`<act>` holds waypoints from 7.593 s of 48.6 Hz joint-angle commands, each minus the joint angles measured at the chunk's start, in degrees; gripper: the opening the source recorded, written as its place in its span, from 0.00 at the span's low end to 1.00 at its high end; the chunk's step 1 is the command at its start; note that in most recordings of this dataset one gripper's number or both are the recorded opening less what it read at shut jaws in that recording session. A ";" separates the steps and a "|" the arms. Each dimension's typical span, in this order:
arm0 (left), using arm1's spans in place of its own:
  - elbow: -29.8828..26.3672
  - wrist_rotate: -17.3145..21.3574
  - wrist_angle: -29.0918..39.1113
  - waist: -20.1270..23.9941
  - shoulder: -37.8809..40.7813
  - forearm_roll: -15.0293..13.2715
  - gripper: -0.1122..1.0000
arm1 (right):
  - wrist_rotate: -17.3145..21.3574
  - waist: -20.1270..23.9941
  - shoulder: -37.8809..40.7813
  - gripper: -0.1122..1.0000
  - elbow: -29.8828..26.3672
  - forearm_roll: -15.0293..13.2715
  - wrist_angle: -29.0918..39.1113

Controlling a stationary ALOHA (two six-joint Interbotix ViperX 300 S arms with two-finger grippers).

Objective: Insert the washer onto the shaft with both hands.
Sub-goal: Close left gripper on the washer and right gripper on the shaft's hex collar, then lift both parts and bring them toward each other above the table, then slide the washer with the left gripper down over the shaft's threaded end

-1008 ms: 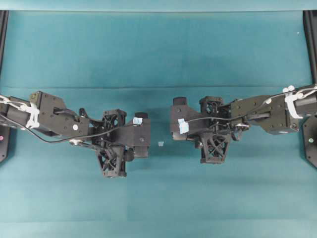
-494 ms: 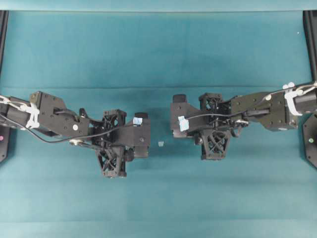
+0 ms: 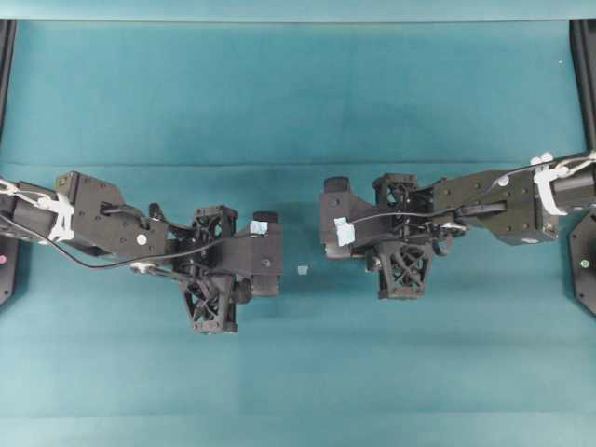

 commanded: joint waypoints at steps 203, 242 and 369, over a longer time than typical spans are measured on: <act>7.82 -6.77 -49.92 -0.26 -3.52 -0.09 0.44 | 17.23 8.88 -8.09 0.10 21.62 0.97 -58.27; 4.66 -6.77 -49.75 -0.26 -0.35 -0.09 0.44 | 17.31 9.58 -7.38 0.10 21.09 0.97 -59.77; -1.32 -6.77 -47.72 -0.79 5.54 -0.09 0.43 | 17.23 9.49 -5.98 0.10 18.98 1.76 -63.98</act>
